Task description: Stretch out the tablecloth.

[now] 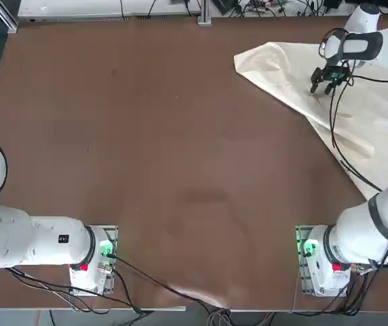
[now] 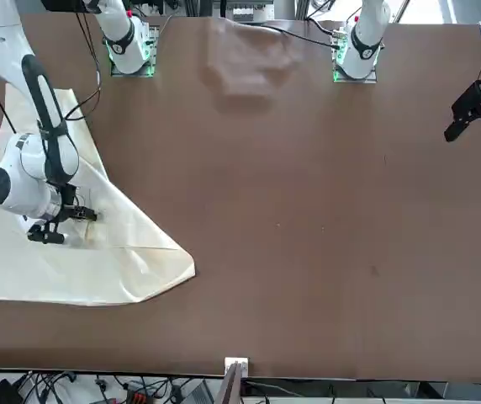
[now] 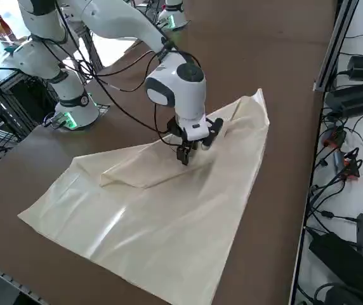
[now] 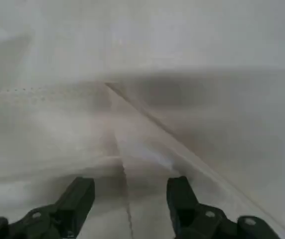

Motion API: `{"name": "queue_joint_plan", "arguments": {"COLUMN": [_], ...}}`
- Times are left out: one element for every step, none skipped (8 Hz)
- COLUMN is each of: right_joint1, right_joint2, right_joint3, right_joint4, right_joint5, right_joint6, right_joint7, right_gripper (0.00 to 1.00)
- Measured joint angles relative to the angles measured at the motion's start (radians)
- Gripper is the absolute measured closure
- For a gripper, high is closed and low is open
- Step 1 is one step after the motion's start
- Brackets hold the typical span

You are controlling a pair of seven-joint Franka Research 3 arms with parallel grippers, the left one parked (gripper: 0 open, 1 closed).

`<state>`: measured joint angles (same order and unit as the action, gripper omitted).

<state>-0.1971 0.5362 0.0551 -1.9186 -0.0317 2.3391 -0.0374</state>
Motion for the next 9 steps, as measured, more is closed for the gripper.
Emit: {"name": "queue_joint_plan", "arguments": {"right_joint1": [-0.001,-0.001,-0.002,-0.005,-0.007,-0.009,-0.012,-0.015,-0.021], "right_joint2": [0.01,0.017,0.021,0.022,0.023,0.024,0.024,0.025,0.025], "right_joint3": [-0.001,-0.002,-0.004,-0.004,-0.004,-0.007,-0.013,-0.017,-0.018], "right_joint4": [-0.002,-0.002,-0.002,-0.002,-0.002,-0.003,-0.003,-0.003,-0.003], "right_joint5": [0.0,0.0,0.0,0.0,0.0,0.0,-0.001,-0.002,-0.003], "right_joint6": [0.001,0.003,0.005,0.008,0.012,0.014,0.016,0.017,0.018], "right_joint7": [0.001,0.002,0.002,0.002,0.002,0.002,0.002,0.002,0.001], "right_gripper": [0.11,0.11,0.11,0.11,0.11,0.11,0.11,0.12,0.12]}}
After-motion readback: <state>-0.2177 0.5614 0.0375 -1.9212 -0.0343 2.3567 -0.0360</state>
